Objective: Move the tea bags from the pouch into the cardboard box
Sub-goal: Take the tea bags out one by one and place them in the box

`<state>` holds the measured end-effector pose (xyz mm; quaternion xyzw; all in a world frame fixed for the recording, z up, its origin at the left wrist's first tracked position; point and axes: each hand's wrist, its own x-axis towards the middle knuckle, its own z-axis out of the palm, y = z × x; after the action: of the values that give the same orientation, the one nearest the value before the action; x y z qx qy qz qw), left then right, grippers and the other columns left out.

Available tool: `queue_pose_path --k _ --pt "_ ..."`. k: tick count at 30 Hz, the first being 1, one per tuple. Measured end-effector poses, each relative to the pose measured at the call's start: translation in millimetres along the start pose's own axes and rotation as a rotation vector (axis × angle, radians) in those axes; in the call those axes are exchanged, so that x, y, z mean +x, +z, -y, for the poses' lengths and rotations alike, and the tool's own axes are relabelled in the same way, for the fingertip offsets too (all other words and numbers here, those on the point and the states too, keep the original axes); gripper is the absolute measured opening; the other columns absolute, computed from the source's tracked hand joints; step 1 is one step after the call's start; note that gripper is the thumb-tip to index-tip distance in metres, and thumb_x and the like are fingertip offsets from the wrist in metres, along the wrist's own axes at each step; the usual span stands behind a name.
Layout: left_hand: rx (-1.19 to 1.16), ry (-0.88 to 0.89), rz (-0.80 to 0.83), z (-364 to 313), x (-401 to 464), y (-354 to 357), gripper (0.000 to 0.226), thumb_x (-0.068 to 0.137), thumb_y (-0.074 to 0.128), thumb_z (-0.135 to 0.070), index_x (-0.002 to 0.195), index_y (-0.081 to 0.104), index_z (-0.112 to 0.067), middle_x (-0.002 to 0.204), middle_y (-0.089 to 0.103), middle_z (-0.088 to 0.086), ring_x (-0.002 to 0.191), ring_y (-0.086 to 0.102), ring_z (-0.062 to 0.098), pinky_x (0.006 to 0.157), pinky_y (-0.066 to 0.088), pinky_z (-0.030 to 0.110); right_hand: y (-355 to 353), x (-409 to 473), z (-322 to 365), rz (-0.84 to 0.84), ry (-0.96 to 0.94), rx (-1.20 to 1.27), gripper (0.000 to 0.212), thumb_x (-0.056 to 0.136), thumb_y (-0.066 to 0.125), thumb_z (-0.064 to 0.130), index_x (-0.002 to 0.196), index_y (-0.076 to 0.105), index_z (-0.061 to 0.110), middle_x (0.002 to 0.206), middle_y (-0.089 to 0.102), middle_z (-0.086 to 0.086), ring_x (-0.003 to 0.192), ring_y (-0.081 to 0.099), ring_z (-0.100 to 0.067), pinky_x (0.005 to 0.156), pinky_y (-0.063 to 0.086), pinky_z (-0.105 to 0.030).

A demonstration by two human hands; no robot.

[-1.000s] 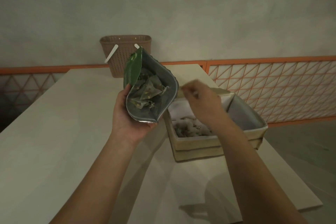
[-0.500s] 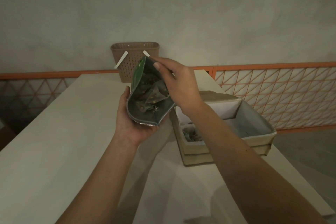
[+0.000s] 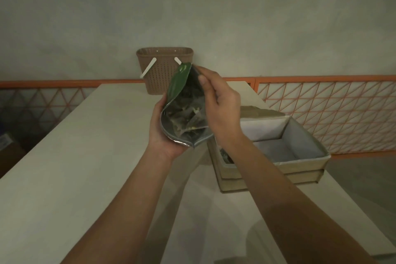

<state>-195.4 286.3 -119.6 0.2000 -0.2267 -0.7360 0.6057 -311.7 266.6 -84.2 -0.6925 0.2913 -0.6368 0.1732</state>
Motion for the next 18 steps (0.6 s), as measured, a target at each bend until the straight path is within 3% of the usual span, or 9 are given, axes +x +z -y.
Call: queue_pose_path --k 5,9,14,18 --pt "-0.051 0.024 0.027 -4 2 -2 0.063 0.099 0.044 -0.058 0.149 0.05 -0.02 0.152 0.051 0.012 0.142 0.045 0.034 0.115 0.039 0.05 -5 1 3 0.005 -0.017 0.048 0.03 0.102 0.048 0.015 0.126 0.064 0.008 0.117 0.07 -0.001 0.108 0.065 -0.007 0.092 0.054 -0.027" --pt "-0.076 0.054 0.061 -2 0 1 0.061 0.099 0.045 -0.056 0.146 0.054 -0.018 0.143 0.059 0.013 0.126 0.058 0.036 0.102 0.051 0.047 -5 0 12 -0.039 -0.106 0.045 0.029 0.101 0.049 0.011 0.126 0.064 0.005 0.122 0.069 -0.005 0.112 0.064 -0.01 0.096 0.052 -0.026" --pt "-0.052 0.012 0.033 5 1 2 0.062 0.098 0.046 -0.056 0.147 0.053 -0.019 0.149 0.054 0.013 0.13 0.053 0.037 0.105 0.048 0.049 -9 3 3 0.009 -0.003 0.008 0.03 0.102 0.049 0.017 0.128 0.063 0.011 0.119 0.07 0.002 0.107 0.064 -0.004 0.091 0.052 -0.019" --pt "-0.091 0.01 0.009 12 -1 -5 0.06 0.097 0.05 -0.053 0.144 0.056 -0.017 0.139 0.061 0.015 0.115 0.063 0.036 0.098 0.054 0.047 -16 -5 -2 0.096 -0.029 0.002 0.033 0.101 0.051 0.014 0.133 0.06 0.009 0.123 0.067 0.0 0.113 0.06 -0.005 0.096 0.049 -0.021"
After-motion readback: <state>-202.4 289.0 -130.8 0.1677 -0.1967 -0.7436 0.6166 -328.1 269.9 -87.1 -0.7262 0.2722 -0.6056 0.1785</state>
